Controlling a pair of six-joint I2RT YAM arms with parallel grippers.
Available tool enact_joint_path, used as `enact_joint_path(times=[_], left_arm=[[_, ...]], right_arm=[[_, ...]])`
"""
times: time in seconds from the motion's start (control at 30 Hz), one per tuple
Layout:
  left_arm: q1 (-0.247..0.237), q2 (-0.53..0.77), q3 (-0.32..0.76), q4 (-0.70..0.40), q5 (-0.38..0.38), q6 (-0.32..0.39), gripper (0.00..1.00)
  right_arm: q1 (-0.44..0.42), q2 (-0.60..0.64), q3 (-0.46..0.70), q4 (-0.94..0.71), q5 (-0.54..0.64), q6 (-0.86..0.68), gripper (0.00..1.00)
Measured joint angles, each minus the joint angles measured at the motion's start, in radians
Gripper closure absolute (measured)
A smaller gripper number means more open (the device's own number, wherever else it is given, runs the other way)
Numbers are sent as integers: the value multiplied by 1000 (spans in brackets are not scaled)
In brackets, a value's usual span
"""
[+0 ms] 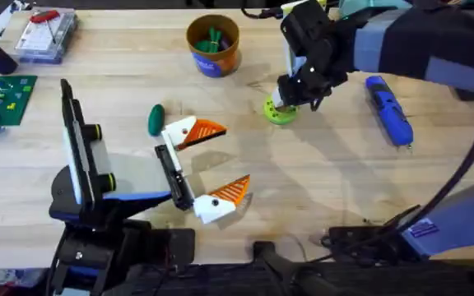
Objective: Pick up the gripper from the table and insert it into the empty holder that is missing its gripper. Then pick up a screw, insert it into the mounting hole, and use the screwdriver to tighten it. Finally, clean up the table by picking up the vegetable and placing it into the bucket.
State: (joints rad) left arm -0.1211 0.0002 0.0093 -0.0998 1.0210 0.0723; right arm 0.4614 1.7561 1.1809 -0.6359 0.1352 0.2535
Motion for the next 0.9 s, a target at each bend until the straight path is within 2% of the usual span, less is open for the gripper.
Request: enact_joint_path(times=[0.57,0.77,0.9], left_arm=[[0,0,0,0,0,0,15],[0,0,0,0,0,0,14],[0,0,0,0,0,0,13]], right_arm=[[0,0,0,-1,1,-1,696],[-1,0,3,-6,6,-8,985],[1,0,3,-8,6,-8,997]])
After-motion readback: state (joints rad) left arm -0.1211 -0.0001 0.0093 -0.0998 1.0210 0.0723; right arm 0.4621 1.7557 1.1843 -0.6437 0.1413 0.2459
